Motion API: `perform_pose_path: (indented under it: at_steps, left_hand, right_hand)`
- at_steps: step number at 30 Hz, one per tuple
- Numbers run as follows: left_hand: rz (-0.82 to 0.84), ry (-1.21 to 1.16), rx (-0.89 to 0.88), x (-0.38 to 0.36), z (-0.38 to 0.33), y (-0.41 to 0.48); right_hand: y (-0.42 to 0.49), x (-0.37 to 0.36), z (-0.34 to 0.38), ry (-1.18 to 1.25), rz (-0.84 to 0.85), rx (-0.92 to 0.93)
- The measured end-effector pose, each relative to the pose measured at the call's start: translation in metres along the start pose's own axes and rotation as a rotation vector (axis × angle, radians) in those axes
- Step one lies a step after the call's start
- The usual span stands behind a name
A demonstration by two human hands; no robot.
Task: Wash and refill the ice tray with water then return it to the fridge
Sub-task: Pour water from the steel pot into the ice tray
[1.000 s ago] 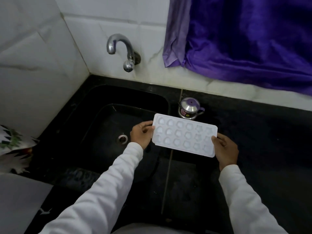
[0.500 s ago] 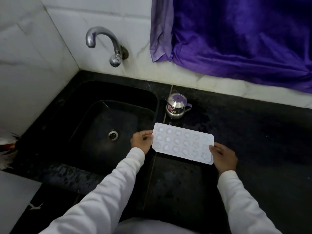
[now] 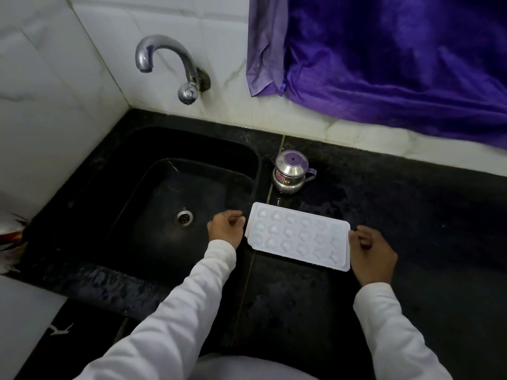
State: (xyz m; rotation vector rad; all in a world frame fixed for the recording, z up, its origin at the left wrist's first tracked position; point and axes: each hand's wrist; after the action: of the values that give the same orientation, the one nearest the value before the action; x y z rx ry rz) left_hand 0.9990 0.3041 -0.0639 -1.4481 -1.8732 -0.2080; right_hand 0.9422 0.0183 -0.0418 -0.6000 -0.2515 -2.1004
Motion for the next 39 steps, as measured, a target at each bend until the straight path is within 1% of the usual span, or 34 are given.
perform_pose_path:
  at_steps: [2,4,8,11,14,17,19,22,26,34,39]
  left_hand:
    - [-0.058,0.033,-0.045,0.003,-0.004,0.005]
    - [-0.081,0.022,-0.122,0.006,-0.016,0.011]
    - [-0.043,-0.069,-0.29,0.005,-0.051,0.022]
    - [0.0,-0.167,-0.35,-0.001,-0.073,0.03]
    - [0.037,-0.216,-0.342,-0.007,-0.087,0.039]
    - [0.089,-0.254,-0.314,-0.013,-0.094,0.046]
    - [0.128,-0.257,-0.316,-0.017,-0.098,0.049]
    - [0.174,-0.239,-0.313,-0.021,-0.104,0.053]
    - [0.186,-0.216,-0.311,-0.024,-0.111,0.06]
    - [0.209,-0.331,-0.248,-0.032,-0.102,0.067]
    - [0.251,-0.372,-0.261,-0.027,-0.102,0.058]
  right_hand:
    - [0.008,-0.004,0.016,0.063,0.026,0.063]
    - [0.022,-0.014,0.034,0.136,0.094,0.108]
    - [0.056,-0.047,0.065,0.237,0.223,0.127]
    - [0.077,-0.07,0.073,0.191,0.31,0.118]
    - [0.091,-0.087,0.073,0.18,0.355,0.105]
    - [0.097,-0.095,0.07,0.192,0.337,0.098]
    - [0.099,-0.095,0.071,0.2,0.324,0.082]
    - [0.103,-0.098,0.074,0.226,0.362,0.055]
    - [0.111,-0.105,0.075,0.235,0.415,0.011]
    - [0.111,-0.123,0.068,0.294,0.352,0.004]
    - [0.107,-0.119,0.066,0.367,0.376,-0.004]
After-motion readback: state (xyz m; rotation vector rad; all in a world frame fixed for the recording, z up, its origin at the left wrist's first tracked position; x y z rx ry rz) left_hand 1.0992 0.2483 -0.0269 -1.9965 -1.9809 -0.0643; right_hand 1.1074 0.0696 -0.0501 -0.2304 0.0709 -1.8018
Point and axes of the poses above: each hand's wrist, its own y-axis towards the middle knuckle, its own x-axis out of the back of the hand, z = x × y, and after that the axes turned 8 degrees about y, right-handed
